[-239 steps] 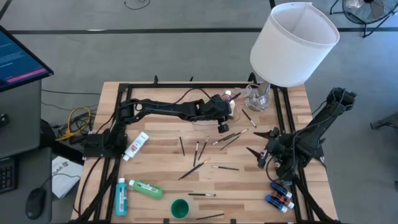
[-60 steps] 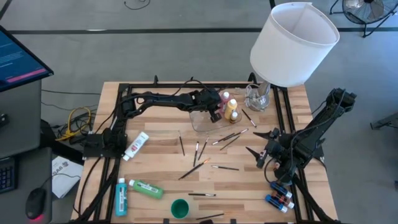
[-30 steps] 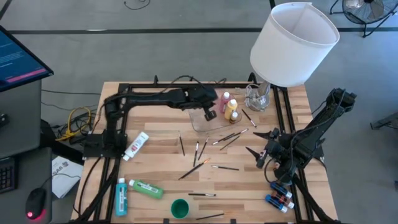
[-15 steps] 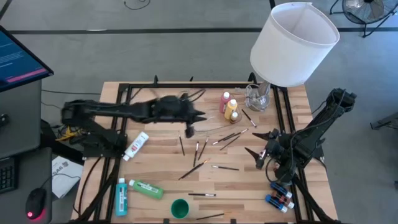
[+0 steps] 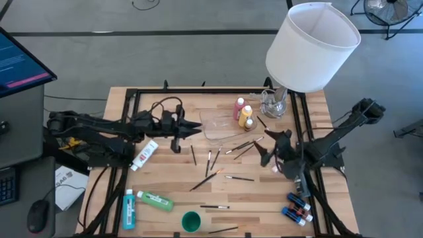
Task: Pick & Place Paint Supplies
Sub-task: Put the silver paintbrush into the green cup
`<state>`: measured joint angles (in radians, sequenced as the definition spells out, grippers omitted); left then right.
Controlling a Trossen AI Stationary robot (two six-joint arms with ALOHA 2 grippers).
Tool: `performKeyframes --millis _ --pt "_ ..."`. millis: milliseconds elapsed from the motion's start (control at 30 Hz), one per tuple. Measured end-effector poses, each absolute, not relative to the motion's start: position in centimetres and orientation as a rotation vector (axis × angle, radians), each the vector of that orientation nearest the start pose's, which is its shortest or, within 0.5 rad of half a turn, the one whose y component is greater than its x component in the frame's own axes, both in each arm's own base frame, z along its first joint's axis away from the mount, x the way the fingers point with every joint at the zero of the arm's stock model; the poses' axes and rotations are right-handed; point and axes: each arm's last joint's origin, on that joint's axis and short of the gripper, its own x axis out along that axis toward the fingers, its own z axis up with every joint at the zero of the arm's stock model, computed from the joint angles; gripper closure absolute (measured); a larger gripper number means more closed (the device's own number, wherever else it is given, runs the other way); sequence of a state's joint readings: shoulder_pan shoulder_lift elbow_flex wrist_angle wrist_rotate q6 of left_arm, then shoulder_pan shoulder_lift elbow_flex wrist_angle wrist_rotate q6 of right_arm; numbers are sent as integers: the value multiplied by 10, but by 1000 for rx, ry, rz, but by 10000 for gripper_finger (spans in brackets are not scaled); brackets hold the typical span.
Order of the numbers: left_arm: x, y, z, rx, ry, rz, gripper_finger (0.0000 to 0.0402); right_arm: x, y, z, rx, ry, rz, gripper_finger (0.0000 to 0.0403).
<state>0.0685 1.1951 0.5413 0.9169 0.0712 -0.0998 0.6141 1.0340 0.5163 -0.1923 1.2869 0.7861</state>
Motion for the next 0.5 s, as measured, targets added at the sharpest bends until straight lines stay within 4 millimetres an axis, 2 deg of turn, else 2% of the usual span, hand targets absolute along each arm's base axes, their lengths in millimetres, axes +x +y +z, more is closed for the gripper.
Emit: performKeyframes --millis 167,500 --pt "244 8 278 -85 -282 -127 400 177 70 215 224 109 -815 56" --pt "244 0 278 -85 -279 -183 400 184 56 209 263 239 -756 56"
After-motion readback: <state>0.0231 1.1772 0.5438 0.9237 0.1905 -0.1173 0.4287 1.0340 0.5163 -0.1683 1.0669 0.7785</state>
